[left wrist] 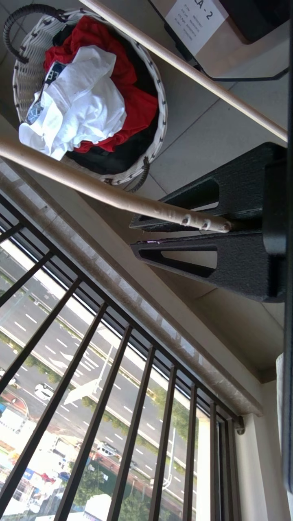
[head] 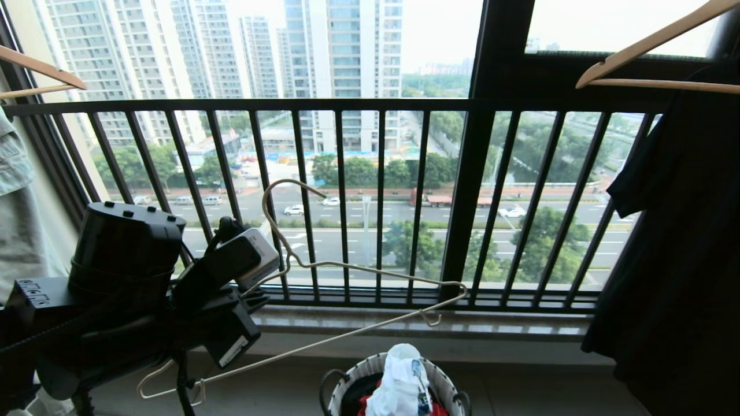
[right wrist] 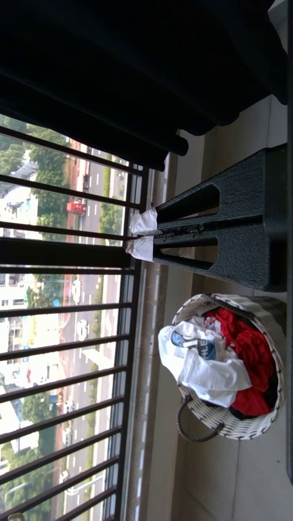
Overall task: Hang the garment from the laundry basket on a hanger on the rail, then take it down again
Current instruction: Pick up clothes from the basket
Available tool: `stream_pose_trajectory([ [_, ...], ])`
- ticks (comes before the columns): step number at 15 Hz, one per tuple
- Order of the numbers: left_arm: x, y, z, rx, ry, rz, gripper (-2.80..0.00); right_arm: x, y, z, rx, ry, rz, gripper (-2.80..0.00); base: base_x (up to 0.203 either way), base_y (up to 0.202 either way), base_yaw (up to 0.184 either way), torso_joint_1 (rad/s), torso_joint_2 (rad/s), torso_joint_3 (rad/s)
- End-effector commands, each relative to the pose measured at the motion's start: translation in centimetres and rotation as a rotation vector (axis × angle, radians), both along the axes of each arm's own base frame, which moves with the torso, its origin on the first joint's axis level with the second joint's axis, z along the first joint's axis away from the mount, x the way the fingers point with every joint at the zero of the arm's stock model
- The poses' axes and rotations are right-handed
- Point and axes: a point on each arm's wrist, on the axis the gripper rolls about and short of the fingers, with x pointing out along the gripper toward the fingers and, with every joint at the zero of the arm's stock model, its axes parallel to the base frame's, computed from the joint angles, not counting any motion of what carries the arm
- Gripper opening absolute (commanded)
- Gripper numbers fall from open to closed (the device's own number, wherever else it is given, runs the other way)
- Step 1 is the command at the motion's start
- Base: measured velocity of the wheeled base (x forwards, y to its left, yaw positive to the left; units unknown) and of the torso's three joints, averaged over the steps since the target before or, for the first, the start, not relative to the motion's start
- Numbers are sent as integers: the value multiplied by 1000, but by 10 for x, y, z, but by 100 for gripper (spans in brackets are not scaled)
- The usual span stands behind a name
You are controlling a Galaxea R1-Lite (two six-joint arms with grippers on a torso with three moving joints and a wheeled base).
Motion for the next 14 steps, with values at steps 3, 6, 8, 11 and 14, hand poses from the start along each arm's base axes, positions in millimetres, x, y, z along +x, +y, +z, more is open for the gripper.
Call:
stream_pose_trajectory([
  [3, -1, 0, 0, 3, -4, -2, -280, 0, 0, 0, -1, 0, 1, -280, 0, 0, 0, -204, 512, 309],
  [6, -1, 0, -1, 7, -2, -5, -280, 0, 0, 0, -1, 1, 1, -280, 0, 0, 0, -186, 501, 306],
  [8, -1, 0, 0, 7, -3, -4, -280, 0, 0, 0, -1, 1, 1, -280, 0, 0, 0, -163, 479, 309],
  [11, -3, 1, 2, 1, -11, -5, -280, 0, 0, 0, -1, 0, 1, -280, 0, 0, 0, -154, 474, 323],
  [14, -3, 1, 1, 2, -10, -9, -280, 0, 0, 0, -1, 1, 1, -280, 0, 0, 0, -127, 460, 327],
])
